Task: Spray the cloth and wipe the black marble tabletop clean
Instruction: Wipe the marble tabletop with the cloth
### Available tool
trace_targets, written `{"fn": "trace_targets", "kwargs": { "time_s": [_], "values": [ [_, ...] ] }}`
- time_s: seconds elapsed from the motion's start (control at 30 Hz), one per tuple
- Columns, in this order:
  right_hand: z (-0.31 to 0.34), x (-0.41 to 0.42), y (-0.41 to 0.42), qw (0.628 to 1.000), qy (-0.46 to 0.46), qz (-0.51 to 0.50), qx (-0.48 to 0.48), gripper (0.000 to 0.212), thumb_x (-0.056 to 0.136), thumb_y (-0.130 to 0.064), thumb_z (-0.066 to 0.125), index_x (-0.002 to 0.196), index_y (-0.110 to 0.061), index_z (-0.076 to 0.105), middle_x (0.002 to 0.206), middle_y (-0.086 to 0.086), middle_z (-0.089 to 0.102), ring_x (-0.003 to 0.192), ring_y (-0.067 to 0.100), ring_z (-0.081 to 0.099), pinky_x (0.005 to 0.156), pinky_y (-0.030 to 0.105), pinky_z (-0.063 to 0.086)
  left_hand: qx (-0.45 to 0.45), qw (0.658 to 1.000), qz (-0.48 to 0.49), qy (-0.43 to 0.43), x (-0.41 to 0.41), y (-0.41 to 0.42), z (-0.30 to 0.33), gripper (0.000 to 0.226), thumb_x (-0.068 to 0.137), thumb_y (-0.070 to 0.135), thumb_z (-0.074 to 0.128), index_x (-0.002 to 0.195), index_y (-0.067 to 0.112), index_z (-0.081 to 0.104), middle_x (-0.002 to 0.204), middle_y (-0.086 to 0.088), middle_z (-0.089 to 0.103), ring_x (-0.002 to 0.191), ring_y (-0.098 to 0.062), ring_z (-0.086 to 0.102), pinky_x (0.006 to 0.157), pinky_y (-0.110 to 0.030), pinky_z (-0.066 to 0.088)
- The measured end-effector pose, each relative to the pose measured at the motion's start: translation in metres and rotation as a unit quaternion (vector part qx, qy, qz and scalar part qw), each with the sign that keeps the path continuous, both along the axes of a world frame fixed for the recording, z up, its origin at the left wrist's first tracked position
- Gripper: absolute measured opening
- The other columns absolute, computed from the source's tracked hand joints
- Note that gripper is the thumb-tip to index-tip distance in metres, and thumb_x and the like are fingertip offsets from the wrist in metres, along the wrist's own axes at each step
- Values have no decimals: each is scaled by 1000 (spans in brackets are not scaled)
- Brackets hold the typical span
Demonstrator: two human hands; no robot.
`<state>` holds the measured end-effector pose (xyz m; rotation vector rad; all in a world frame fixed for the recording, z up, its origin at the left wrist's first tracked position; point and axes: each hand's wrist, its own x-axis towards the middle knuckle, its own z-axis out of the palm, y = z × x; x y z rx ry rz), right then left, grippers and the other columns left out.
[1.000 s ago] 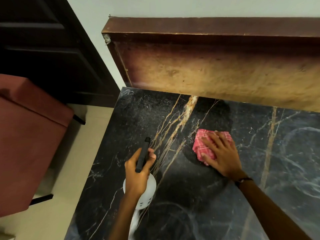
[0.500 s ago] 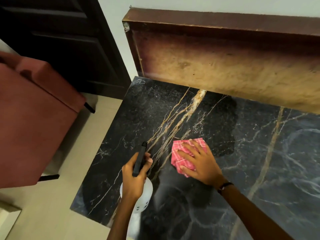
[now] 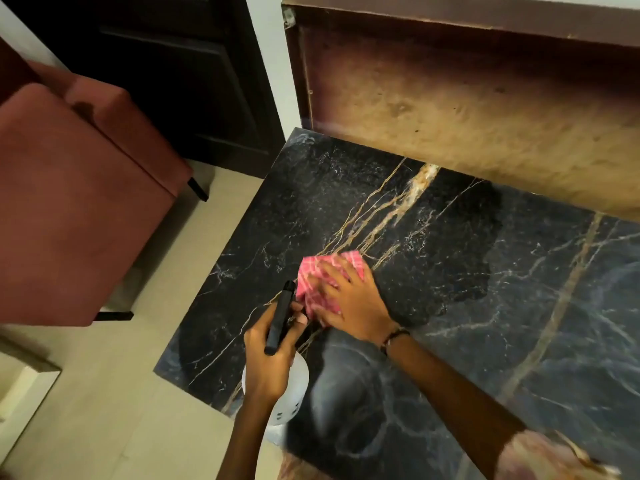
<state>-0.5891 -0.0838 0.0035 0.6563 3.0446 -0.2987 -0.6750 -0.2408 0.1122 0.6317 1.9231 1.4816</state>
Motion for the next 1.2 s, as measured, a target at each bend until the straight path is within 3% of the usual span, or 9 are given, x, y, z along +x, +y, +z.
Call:
{"fn": "trace_targets", "kwargs": {
  "time_s": [0.1, 0.27, 0.4, 0.47, 0.57, 0.73, 0.87, 1.03, 1.2],
  "values": [
    [-3, 57, -3, 1000, 17, 8, -5, 64, 91, -69, 28, 145, -35, 34, 152, -1, 34, 143, 28, 23, 115, 60, 13, -12, 1000, 14, -19, 0, -4, 5, 18, 79, 27, 65, 94, 16, 67, 68, 15, 64, 52, -10, 56, 67, -61, 47],
    [3, 48, 45, 990, -18, -142, -13, 66, 86, -65, 32, 142, -31, 41, 147, 6, 42, 135, 35, 36, 104, 66, 29, -19, 999, 23, -27, -5, -19, 6, 13, 83, 16, 62, 94, 20, 67, 70, 13, 65, 75, -42, 51, 77, -71, 41],
    [1, -17, 30, 986, -24, -162, -9, 66, 88, -66, 26, 142, -31, 41, 148, 7, 42, 135, 38, 36, 104, 67, 28, -18, 999, 23, -23, -8, -37, 3, 12, 84, 13, 63, 95, 17, 67, 69, 14, 64, 80, -37, 50, 66, -62, 43],
    [1, -28, -1, 993, -5, -116, -10, 65, 89, -65, 27, 142, -29, 42, 149, 7, 41, 138, 37, 33, 104, 68, 27, -21, 1000, 19, -11, -11, -47, 0, 10, 83, 18, 66, 93, 21, 67, 68, 13, 64, 60, -28, 51, 49, -38, 43],
    [4, 3, -57, 1000, 0, -26, -8, 63, 92, -64, 28, 143, -29, 40, 149, 6, 41, 140, 35, 29, 109, 67, 22, -27, 999, 28, -14, -13, -61, 1, 10, 83, 16, 67, 92, 20, 68, 68, 11, 64, 51, -8, 54, 51, -17, 42],
    [3, 95, -67, 1000, 14, -23, 7, 63, 86, -63, 40, 141, -33, 39, 146, 5, 45, 137, 31, 32, 112, 54, 20, -22, 998, 31, -55, -15, -91, 2, 15, 83, 13, 64, 98, 14, 67, 74, 4, 64, 72, -34, 49, 62, -51, 45],
    [8, 60, -51, 987, -38, -157, -6, 64, 84, -61, 37, 140, -30, 40, 144, 10, 46, 131, 38, 39, 100, 63, 35, -24, 998, 30, -58, -18, -117, 1, 13, 81, 15, 65, 94, 17, 68, 72, 6, 67, 52, -8, 56, 51, -13, 43],
    [6, -8, -103, 991, -35, -127, 0, 66, 86, -64, 32, 142, -30, 40, 147, 9, 43, 134, 39, 38, 104, 68, 29, -27, 999, 27, -26, -21, -146, -4, 11, 84, 10, 64, 94, 11, 67, 55, 11, 60, 49, -4, 53, 52, -10, 39],
    [7, 60, -179, 999, -33, -14, -38, 62, 91, -65, 36, 143, -31, 37, 150, 5, 40, 140, 31, 32, 115, 57, 14, -31, 999, 33, -7, -26, -168, -7, 9, 84, 10, 64, 91, 15, 67, 55, 11, 61, 46, -7, 50, 50, -14, 39]
  ]
}}
